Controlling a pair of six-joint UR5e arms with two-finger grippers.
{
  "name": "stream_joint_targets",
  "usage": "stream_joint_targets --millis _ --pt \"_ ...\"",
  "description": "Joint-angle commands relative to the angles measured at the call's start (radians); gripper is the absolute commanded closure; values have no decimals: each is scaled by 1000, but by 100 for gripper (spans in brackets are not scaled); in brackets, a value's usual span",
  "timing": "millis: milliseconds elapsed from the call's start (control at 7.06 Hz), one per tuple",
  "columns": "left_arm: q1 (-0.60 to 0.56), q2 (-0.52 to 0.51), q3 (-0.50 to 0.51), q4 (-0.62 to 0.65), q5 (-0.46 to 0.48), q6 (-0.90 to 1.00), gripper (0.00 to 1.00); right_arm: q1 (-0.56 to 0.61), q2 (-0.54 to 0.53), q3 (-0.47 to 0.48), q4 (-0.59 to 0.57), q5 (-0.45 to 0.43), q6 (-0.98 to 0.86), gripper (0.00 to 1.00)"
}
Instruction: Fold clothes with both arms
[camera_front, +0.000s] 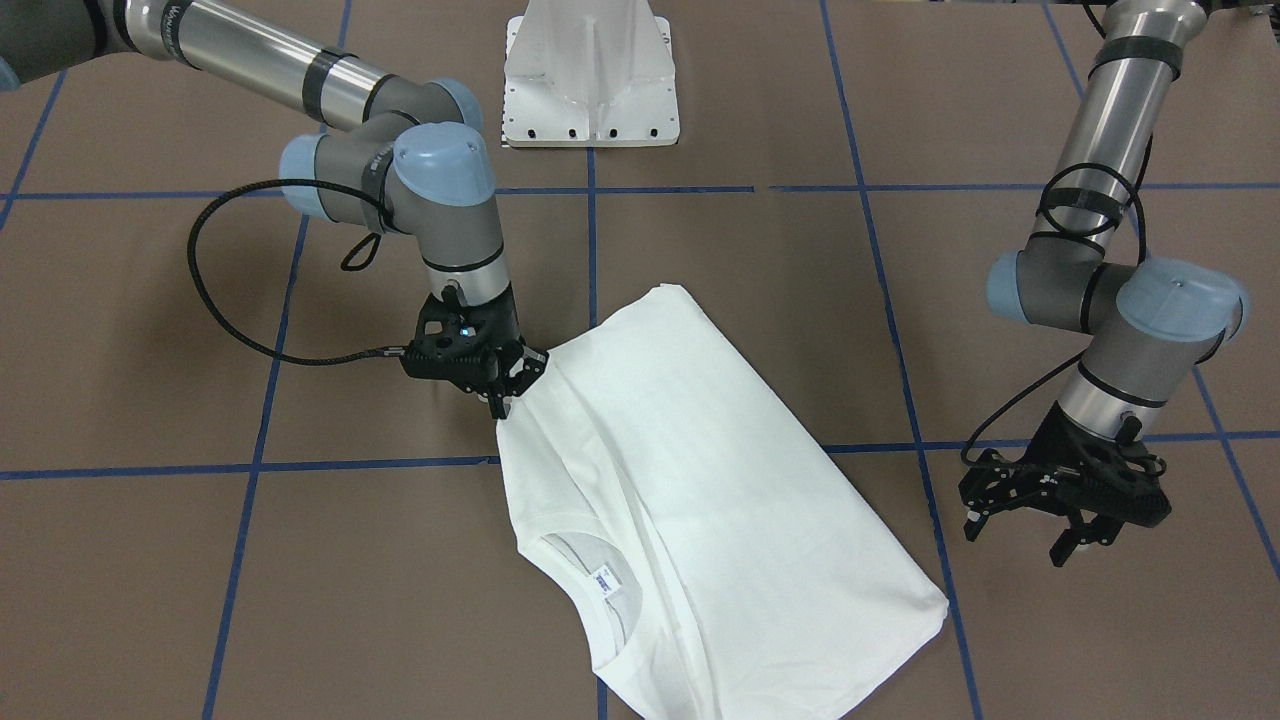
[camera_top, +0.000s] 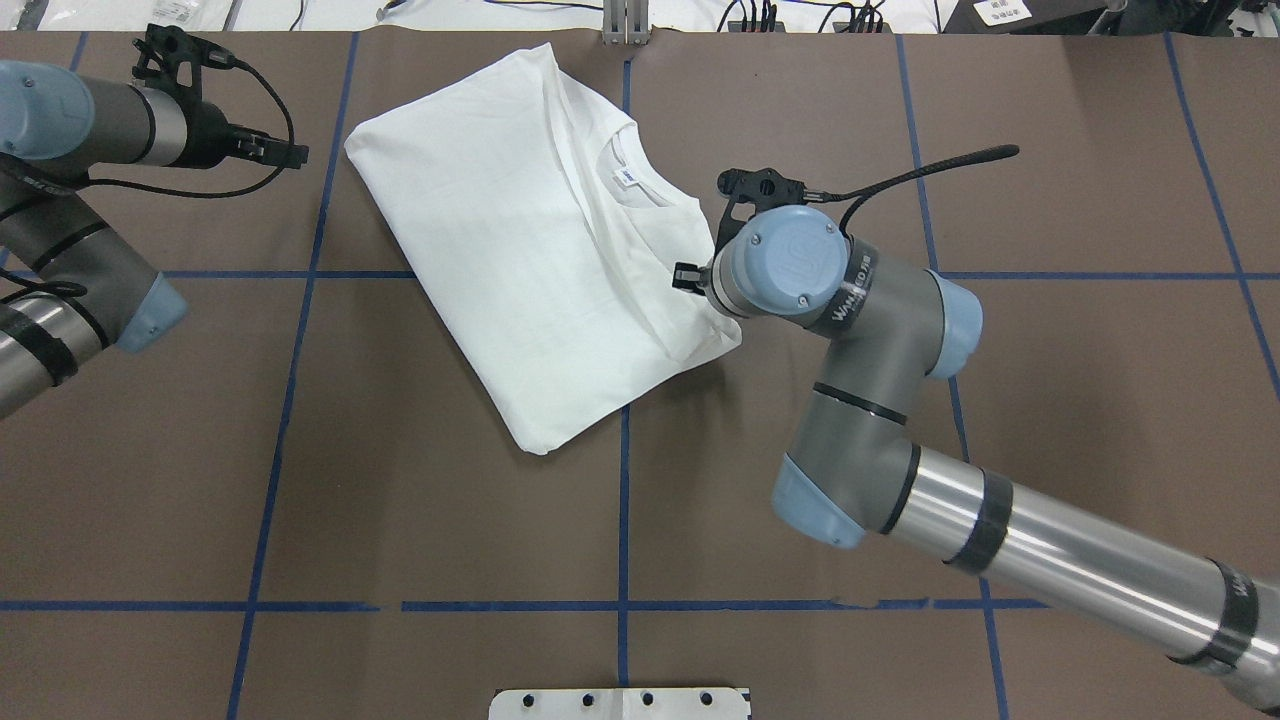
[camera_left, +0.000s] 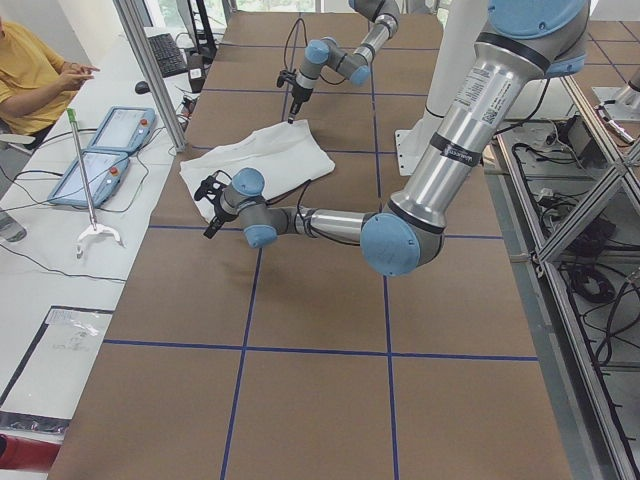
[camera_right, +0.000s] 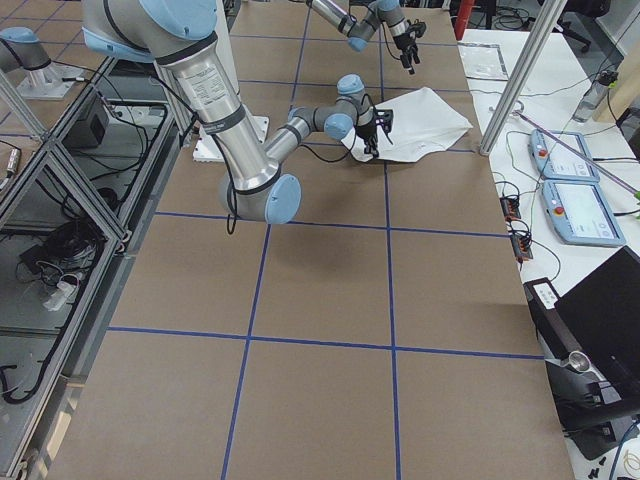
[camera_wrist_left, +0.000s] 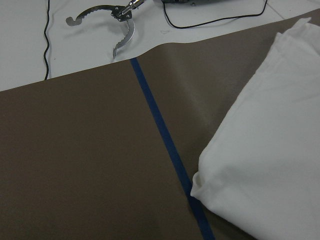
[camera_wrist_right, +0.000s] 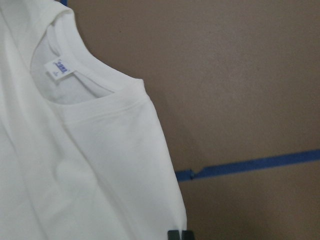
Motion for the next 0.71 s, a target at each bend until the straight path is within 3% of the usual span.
stream_joint_targets --millis 0,283,567 --pt "0 0 0 -2 0 0 0 -185 -96 276 -197 -139 96 100" --pt "2 0 -1 -2 0 0 0 -315 -91 289 -255 -253 174 100" --pt "2 -2 -1 -2 -2 0 0 -342 -84 289 -255 -260 195 100"
